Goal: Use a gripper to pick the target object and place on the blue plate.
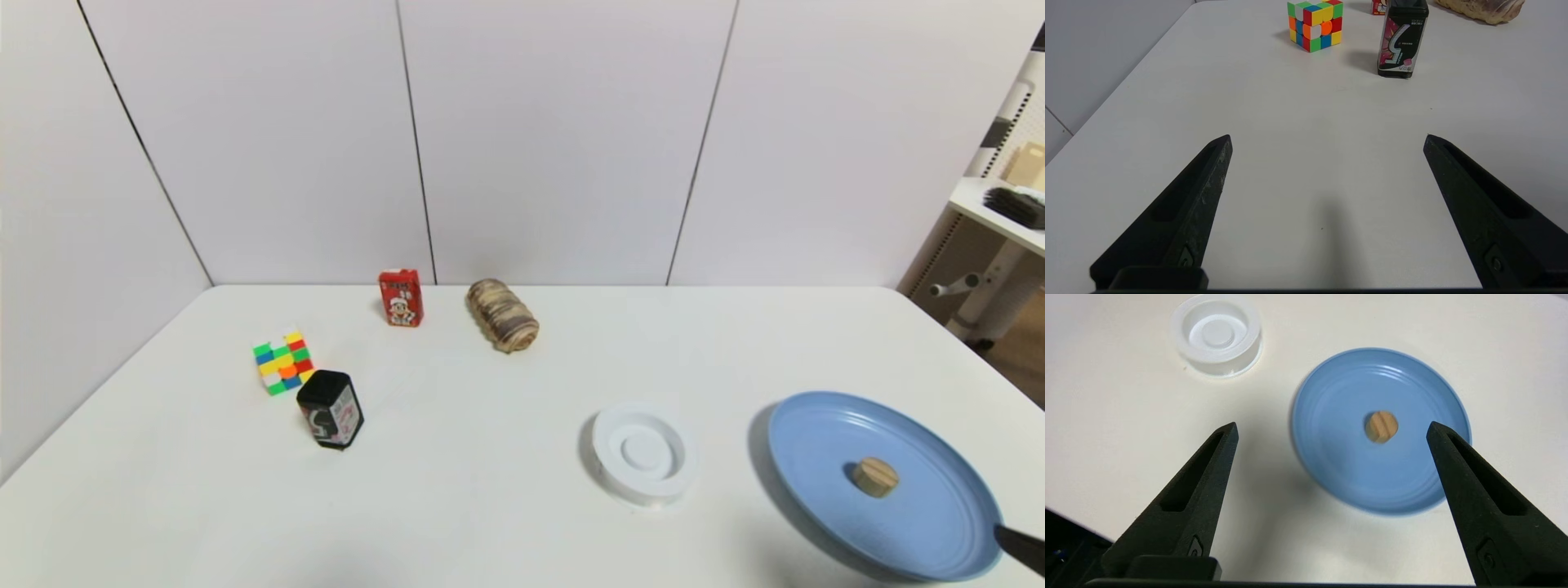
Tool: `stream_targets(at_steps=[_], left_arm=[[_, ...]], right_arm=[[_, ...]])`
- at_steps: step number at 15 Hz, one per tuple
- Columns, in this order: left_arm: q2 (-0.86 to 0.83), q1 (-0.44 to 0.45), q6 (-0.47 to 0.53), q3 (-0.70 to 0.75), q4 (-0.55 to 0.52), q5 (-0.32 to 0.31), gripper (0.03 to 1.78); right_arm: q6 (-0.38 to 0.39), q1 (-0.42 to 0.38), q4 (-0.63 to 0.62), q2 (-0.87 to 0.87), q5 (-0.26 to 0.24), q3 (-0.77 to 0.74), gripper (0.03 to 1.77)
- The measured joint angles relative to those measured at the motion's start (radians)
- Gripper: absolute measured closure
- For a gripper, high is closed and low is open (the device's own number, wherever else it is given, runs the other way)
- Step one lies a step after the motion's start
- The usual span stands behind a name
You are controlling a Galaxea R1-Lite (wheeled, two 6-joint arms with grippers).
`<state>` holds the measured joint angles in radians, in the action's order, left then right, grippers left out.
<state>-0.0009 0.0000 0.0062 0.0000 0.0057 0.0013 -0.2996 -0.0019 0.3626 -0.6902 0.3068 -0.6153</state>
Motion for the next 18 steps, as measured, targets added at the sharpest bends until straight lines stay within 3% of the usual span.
stream_targets(at_steps=[3,7,9,12,18], left_arm=[[0.000,0.000,0.000,0.000,0.000,0.000,0.12],[0.000,0.000,0.000,0.000,0.000,0.000,0.12],[0.000,0.000,0.000,0.000,0.000,0.000,0.12],[0.000,0.000,0.000,0.000,0.000,0.000,0.12],[0.000,0.000,0.000,0.000,0.000,0.000,0.12]], right_arm=[[0.016,-0.004,-0.070,0.256,-0.035,0.219,0.16],[0.121,0.001,-0.290,0.507,-0.231,0.537,0.13],[0.182,0.004,-0.344,0.601,-0.281,0.590,0.12],[0.268,0.006,-0.354,0.668,-0.300,0.611,0.11],[0.275,0.006,-0.361,0.692,-0.295,0.614,0.11]])
